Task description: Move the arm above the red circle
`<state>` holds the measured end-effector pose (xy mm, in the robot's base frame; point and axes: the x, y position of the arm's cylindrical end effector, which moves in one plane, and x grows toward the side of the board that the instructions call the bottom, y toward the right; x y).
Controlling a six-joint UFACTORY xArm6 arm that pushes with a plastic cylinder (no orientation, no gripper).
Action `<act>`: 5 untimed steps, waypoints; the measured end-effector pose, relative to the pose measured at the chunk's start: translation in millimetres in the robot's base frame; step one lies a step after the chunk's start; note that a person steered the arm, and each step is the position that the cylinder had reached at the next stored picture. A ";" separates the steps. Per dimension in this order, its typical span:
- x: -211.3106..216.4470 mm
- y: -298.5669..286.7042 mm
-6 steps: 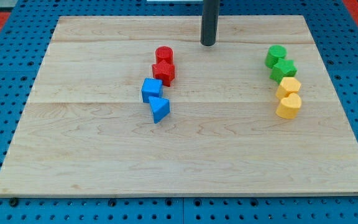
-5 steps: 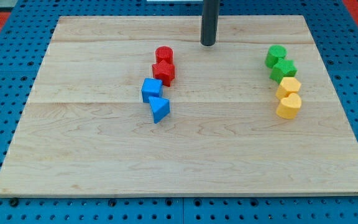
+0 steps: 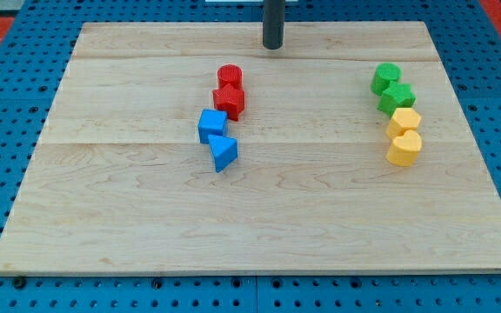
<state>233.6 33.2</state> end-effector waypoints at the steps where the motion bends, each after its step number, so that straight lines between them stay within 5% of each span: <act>1: -2.8 63.6; 2: 2.7 77.3; 4: 40.8 -93.6; 5: 76.5 -97.7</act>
